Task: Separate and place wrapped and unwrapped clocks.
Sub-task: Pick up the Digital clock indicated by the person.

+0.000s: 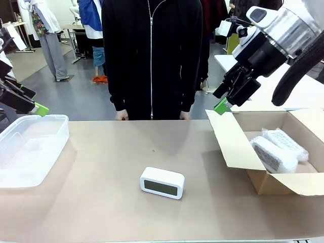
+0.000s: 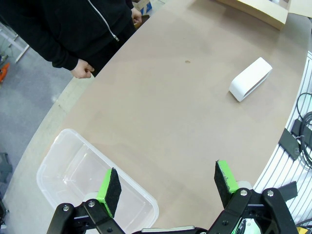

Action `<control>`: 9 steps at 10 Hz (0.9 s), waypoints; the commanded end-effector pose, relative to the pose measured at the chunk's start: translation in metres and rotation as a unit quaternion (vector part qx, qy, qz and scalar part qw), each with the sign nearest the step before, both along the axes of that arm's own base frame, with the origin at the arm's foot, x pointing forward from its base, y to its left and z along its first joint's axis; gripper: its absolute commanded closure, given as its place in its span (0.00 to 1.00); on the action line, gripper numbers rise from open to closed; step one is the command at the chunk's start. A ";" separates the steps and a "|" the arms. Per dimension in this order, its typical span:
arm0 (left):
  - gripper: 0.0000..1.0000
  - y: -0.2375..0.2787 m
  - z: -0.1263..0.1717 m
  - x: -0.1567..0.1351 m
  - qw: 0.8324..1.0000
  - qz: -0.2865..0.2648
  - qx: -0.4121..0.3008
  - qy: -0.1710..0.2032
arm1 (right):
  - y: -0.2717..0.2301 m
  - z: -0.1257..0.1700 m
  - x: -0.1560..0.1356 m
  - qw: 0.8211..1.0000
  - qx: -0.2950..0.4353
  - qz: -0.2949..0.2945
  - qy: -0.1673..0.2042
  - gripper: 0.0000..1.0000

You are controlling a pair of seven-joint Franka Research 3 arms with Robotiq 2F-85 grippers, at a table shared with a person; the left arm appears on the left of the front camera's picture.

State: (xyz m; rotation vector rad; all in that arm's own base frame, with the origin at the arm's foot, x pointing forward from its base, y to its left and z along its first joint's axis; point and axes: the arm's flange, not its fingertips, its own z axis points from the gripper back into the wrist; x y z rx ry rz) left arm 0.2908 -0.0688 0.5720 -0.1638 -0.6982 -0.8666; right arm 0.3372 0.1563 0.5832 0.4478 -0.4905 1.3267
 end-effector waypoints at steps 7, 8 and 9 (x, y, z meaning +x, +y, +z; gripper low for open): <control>0.00 0.001 -0.001 0.000 1.000 -0.003 -0.002 0.000 | 0.000 0.000 0.000 1.000 0.000 0.000 0.000 0.00; 0.00 0.001 -0.001 0.000 1.000 -0.003 -0.002 0.000 | 0.000 0.000 0.000 1.000 0.000 0.000 0.000 0.00; 0.00 0.001 -0.001 0.000 1.000 -0.003 -0.002 0.000 | 0.000 0.000 0.000 1.000 0.000 0.000 0.000 0.00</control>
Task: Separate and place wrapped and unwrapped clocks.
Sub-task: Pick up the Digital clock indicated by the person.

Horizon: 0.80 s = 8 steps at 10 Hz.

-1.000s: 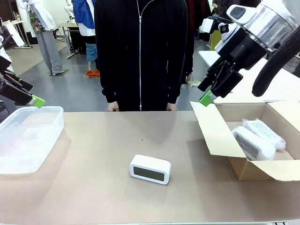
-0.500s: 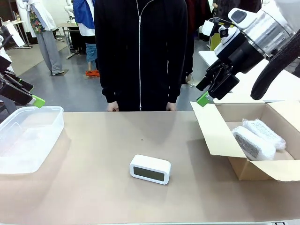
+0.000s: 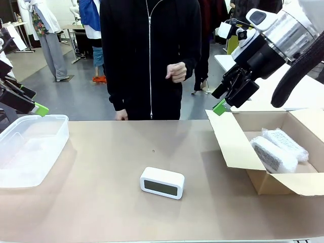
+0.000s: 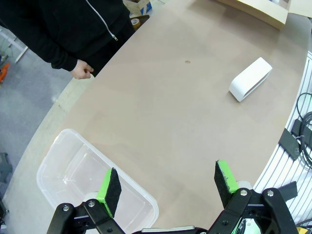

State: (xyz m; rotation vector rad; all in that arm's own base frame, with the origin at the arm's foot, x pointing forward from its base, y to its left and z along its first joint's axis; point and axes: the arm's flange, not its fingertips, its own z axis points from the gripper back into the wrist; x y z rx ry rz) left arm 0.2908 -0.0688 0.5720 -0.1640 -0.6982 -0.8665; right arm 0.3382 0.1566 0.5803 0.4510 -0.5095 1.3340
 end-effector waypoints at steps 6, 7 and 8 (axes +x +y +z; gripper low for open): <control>0.00 0.001 -0.001 0.000 1.000 -0.003 -0.002 0.000 | 0.000 0.003 -0.001 1.000 -0.006 -0.003 0.007 0.00; 0.00 0.001 -0.001 0.000 1.000 -0.003 -0.002 0.000 | 0.000 0.003 -0.001 1.000 -0.006 -0.003 0.007 0.00; 0.00 0.001 -0.001 0.000 1.000 -0.003 -0.002 0.000 | 0.000 0.003 -0.001 1.000 -0.006 -0.003 0.007 0.00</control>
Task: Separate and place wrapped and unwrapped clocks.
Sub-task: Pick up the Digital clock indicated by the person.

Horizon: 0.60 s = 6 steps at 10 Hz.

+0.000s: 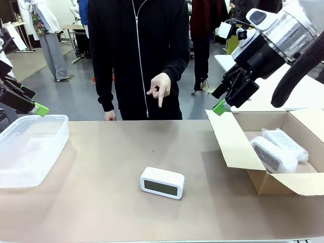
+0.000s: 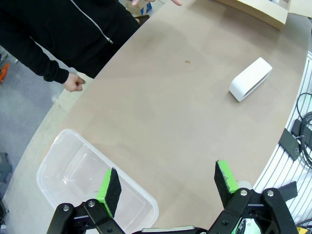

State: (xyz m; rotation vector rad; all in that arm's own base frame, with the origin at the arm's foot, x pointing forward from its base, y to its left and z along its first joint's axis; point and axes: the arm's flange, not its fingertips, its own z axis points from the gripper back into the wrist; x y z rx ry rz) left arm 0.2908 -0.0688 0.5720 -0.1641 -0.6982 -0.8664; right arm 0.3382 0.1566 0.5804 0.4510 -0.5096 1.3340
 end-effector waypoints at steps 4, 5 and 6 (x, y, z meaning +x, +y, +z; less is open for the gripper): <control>0.00 0.001 -0.001 0.000 1.000 -0.003 -0.002 0.000 | 0.000 0.003 -0.001 1.000 -0.006 -0.003 0.007 0.00; 0.00 0.001 -0.001 0.000 1.000 -0.003 -0.002 0.000 | 0.000 0.003 -0.001 1.000 -0.006 -0.003 0.007 0.00; 0.00 0.001 -0.001 0.000 1.000 -0.003 -0.002 0.000 | 0.000 0.003 -0.001 1.000 -0.006 -0.003 0.007 0.00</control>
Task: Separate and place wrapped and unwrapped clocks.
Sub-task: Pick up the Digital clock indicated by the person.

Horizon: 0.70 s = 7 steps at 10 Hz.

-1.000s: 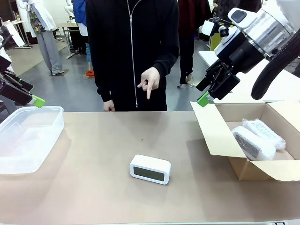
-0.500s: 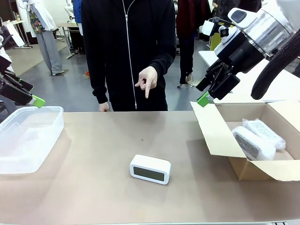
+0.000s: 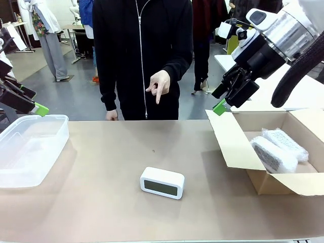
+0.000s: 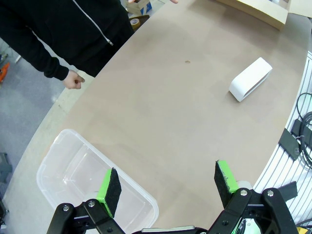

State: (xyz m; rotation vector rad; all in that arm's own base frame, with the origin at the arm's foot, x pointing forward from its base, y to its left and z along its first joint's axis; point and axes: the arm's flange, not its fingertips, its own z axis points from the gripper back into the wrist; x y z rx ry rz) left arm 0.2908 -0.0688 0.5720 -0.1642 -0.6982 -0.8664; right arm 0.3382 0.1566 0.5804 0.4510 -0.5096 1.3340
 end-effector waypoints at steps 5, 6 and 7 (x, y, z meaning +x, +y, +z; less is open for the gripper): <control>0.00 -0.112 -0.003 0.056 0.973 -0.207 0.095 0.033 | 0.000 0.003 -0.001 1.000 -0.006 -0.003 0.007 0.00; 0.00 -0.142 -0.012 0.068 0.956 -0.264 0.124 0.036 | 0.000 0.003 -0.001 1.000 -0.006 -0.003 0.007 0.00; 0.00 -0.181 -0.029 0.077 0.935 -0.320 0.142 0.047 | 0.000 0.003 -0.001 1.000 -0.006 -0.003 0.007 0.00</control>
